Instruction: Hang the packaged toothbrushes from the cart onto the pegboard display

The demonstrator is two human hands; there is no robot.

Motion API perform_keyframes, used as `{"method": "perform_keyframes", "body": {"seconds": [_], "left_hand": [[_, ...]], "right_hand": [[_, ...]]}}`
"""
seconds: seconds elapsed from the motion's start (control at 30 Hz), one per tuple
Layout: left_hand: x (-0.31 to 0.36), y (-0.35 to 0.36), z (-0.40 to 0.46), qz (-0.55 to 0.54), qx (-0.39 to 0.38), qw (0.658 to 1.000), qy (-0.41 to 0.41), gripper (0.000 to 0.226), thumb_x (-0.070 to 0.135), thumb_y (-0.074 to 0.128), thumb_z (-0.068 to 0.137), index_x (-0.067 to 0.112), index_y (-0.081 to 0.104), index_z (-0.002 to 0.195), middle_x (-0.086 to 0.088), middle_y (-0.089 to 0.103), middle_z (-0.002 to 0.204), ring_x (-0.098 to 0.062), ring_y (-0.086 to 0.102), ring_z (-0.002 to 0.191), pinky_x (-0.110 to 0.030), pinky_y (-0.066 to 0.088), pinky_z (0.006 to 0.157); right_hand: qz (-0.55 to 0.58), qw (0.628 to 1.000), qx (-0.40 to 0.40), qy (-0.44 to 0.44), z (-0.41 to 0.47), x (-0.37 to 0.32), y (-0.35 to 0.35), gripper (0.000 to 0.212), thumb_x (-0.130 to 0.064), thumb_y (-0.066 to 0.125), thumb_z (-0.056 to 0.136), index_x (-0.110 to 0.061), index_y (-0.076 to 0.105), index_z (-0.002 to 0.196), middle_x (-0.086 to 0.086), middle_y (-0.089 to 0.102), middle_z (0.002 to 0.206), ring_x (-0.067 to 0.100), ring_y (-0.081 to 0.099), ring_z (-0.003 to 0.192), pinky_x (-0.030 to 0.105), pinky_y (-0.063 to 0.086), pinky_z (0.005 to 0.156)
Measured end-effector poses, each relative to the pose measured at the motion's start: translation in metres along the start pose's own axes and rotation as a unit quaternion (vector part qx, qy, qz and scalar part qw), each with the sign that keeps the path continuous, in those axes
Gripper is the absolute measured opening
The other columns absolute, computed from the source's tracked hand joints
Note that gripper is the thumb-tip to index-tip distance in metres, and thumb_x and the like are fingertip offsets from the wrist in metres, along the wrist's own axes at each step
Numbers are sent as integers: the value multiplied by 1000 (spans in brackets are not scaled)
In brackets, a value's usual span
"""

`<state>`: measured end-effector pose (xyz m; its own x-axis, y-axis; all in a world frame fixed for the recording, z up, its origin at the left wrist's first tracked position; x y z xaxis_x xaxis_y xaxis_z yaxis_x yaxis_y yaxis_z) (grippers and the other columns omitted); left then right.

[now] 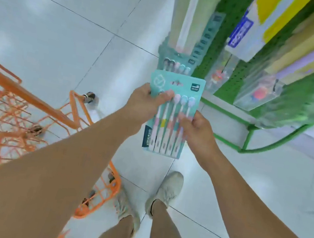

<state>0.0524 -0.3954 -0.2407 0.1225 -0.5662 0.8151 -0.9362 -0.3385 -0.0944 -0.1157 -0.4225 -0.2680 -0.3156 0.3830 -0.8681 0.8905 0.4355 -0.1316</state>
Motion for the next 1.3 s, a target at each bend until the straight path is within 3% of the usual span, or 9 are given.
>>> {"method": "perform_keyframes", "body": {"seconds": [0.07,0.13,0.23,0.3,0.37,0.5,0.7,1.1,1.3], "left_hand": [[-7,4,31,29,20,999,27,15,28,71,92,19,64,103,12,69,90,12,64,64,-8,47,60],[-7,5,59,50,19,996,73,13,27,68,94,19,61,102,13,68,89,11,64,65,-9,47,59],[0,-1,90,56,7,991,118,17,31,67,95,18,61,104,6,72,96,0,71,83,-20,58,76],[9,-8,103,59,10,989,138,38,41,70,87,12,62,109,-3,74,108,-17,73,99,-42,58,93],[17,-13,112,60,6,987,148,53,47,71,81,8,62,115,-5,73,115,-22,72,104,-47,56,96],[23,-15,131,70,12,988,137,40,40,73,89,9,64,111,2,74,104,-7,72,88,-26,56,81],[28,-10,147,97,36,983,151,37,35,70,92,7,63,115,6,69,97,8,65,65,-7,46,55],[32,-15,151,222,96,952,186,45,56,71,84,13,68,97,7,67,87,-3,58,72,-7,43,58],[26,-17,149,202,76,959,183,47,56,68,87,17,60,112,9,66,102,-7,66,93,-23,53,80]], "right_hand": [[-19,999,17,-34,32,11,-4,31,-42,57,95,-17,68,107,12,74,101,37,70,96,58,55,88],[-12,995,45,-86,58,11,-8,27,-41,58,89,-23,68,106,7,74,100,33,71,95,58,57,84],[-4,987,69,-145,87,2,-9,20,-33,61,89,-22,69,105,8,73,98,36,70,94,58,57,82],[3,983,73,-166,101,-4,-5,17,-27,62,92,-18,69,105,11,73,97,37,70,94,58,57,81],[8,981,78,-175,112,-9,0,28,-32,62,91,-8,66,106,18,71,96,43,68,91,61,56,78],[7,982,98,-162,127,-11,6,65,-56,58,74,3,55,100,35,61,93,56,60,87,68,52,66],[5,983,125,-137,140,-5,1,37,-44,60,82,-10,63,95,26,68,90,50,66,87,65,55,73],[-47,978,164,-122,158,12,-15,37,-36,56,96,0,58,89,30,66,91,49,62,91,64,54,76],[-57,982,159,-82,155,17,-10,26,-32,55,102,-9,65,97,11,71,92,25,66,87,52,55,89]]}}
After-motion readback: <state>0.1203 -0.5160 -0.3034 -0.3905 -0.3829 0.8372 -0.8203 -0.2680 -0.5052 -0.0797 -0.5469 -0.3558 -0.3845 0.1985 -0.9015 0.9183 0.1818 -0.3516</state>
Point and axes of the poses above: each hand's wrist, its own z-axis towards the middle knuckle, its own y-axis out of the palm, x = y × z, the point moved 9 cm from there along z, towards the middle knuckle
